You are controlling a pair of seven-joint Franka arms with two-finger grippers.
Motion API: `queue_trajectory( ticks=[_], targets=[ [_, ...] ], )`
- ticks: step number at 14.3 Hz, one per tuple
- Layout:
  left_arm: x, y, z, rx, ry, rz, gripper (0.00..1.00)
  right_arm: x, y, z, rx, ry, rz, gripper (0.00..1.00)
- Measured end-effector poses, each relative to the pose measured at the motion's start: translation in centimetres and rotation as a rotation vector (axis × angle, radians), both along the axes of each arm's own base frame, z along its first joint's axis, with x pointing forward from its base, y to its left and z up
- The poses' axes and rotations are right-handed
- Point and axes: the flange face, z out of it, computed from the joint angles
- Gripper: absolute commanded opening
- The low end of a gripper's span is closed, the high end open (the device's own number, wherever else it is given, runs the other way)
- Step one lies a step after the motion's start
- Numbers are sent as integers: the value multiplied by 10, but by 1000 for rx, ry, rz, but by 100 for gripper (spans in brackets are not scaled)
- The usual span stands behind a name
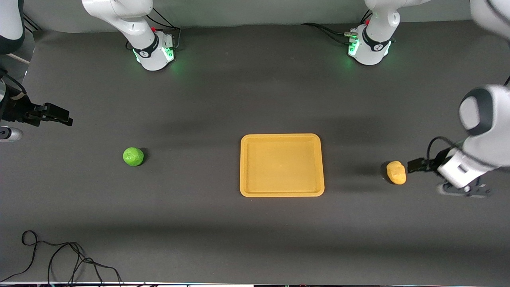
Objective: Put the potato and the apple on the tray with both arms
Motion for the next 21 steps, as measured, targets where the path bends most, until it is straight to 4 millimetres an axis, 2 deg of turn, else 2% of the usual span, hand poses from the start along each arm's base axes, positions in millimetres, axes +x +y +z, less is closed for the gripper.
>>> queue_trajectory(
  ticks=[4, 7, 10, 14, 15, 16, 17, 19, 20, 21],
  targets=[
    [10, 1, -89, 23, 11, 36, 100, 1, 0, -1, 0, 2, 1, 100],
    [5, -2, -133, 14, 30, 43, 100, 1, 1, -1, 0, 2, 1, 100],
    [-6, -3, -150, 16, 67, 66, 100, 1, 1, -1, 0, 2, 1, 100],
    [-11, -4, -156, 25, 80, 65, 100, 1, 1, -1, 0, 2, 2, 100],
    [-13, -5, -160, 28, 87, 61, 97, 1, 1, -1, 0, 2, 2, 100],
    [-15, -5, -163, 31, 94, 58, 90, 1, 1, -1, 0, 2, 2, 100],
    [-16, -5, -166, 34, 98, 54, 79, 1, 1, -1, 0, 2, 2, 100],
    [-17, -6, -167, 38, 99, 51, 46, 1, 1, -1, 0, 2, 2, 100],
    [-16, -6, -167, 38, 99, 52, 37, 1, 1, -1, 0, 2, 2, 100],
    [-16, -7, -166, 40, 97, 58, 37, 1, 1, -1, 0, 2, 2, 100]
  ],
)
